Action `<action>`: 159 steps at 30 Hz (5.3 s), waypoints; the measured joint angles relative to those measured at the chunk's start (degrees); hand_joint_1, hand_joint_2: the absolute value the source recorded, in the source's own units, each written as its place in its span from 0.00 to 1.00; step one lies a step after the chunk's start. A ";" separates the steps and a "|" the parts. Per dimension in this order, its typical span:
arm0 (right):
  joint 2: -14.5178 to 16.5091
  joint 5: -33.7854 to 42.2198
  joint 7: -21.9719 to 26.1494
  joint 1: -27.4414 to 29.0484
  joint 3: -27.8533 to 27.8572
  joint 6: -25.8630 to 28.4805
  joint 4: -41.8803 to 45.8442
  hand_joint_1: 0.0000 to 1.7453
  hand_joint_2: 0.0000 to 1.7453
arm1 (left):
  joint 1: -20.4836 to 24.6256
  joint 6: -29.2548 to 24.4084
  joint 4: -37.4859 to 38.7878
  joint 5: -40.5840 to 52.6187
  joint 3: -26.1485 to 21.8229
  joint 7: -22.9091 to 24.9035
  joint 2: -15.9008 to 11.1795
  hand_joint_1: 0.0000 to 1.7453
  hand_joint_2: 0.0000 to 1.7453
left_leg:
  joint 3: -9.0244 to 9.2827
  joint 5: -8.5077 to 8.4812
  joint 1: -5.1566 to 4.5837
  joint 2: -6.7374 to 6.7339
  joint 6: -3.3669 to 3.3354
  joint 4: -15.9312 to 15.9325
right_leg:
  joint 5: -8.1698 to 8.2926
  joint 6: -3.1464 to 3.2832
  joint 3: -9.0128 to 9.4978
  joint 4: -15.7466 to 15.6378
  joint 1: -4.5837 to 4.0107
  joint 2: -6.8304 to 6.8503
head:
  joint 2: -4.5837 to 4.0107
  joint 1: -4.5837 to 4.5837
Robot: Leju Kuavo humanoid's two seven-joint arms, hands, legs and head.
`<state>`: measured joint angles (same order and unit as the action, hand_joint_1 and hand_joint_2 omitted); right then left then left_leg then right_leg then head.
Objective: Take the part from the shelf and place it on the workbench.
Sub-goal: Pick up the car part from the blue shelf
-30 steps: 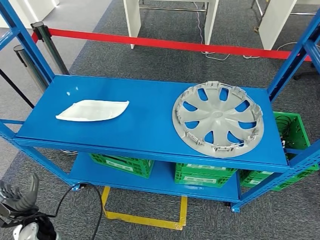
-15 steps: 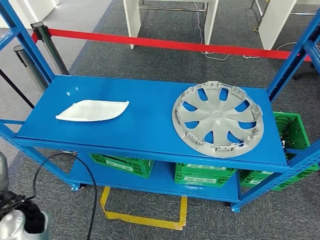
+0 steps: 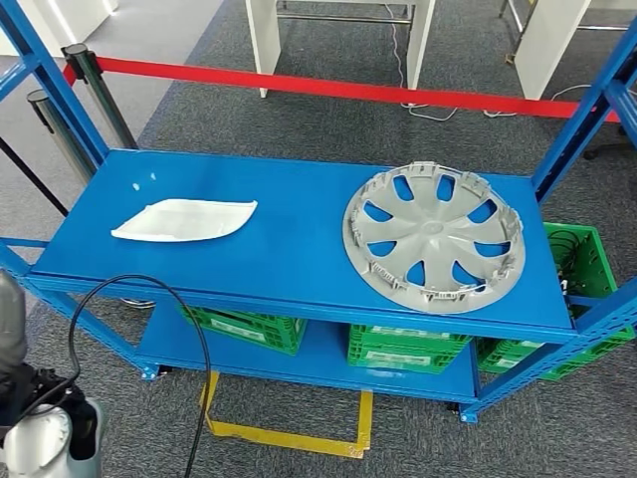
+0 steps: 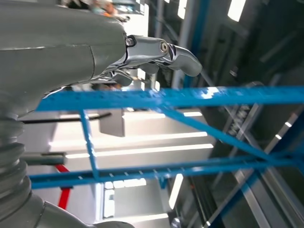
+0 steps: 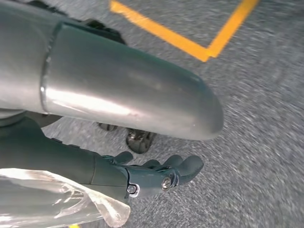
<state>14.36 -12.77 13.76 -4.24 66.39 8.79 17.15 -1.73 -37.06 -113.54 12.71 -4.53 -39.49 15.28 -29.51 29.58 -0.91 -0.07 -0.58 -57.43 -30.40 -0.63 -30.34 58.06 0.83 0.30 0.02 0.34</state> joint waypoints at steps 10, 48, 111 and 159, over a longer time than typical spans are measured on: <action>-0.26 -9.97 -5.67 0.32 -7.41 0.37 -1.00 0.00 0.00 | 5.12 0.15 3.75 9.52 10.50 3.26 -2.25 0.00 1.00 | -0.01 0.00 0.00 -0.02 0.00 -0.03 | 0.03 -0.04 -0.02 0.00 0.00 -0.06 | 0.00 0.00; -2.82 -30.83 -15.62 0.34 -22.98 -2.67 -4.28 0.00 0.00 | 38.27 13.11 53.14 43.57 34.31 26.58 -8.17 0.00 1.00 | -0.12 0.00 0.00 -0.09 -0.04 -0.19 | 0.12 -0.10 -0.07 0.03 0.00 -0.14 | 0.00 -0.01; -3.52 -35.16 -19.16 0.65 -24.42 -5.56 -5.04 0.00 0.00 | 51.70 31.70 81.81 46.40 28.98 30.11 -16.05 0.00 1.00 | -0.23 -0.02 0.03 -0.09 -0.05 -0.28 | 0.13 -0.11 -0.06 0.07 -0.03 -0.11 | 0.00 -0.01; -3.54 -36.45 -18.59 0.50 -23.53 -4.23 -5.04 0.00 0.00 | 52.57 30.41 88.72 60.81 30.21 42.95 -20.38 0.00 1.00 | -0.24 -0.02 0.04 -0.09 -0.05 -0.29 | 0.13 -0.10 -0.06 0.08 -0.05 -0.12 | 0.00 -0.01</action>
<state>10.82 -49.23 -4.83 -3.74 42.86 4.56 12.11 50.85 -6.65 -24.82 73.52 25.68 3.47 -5.09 -29.75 29.55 -0.88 -0.16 -0.64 -57.72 -30.27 -0.73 -30.41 58.14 0.78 0.18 0.02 0.33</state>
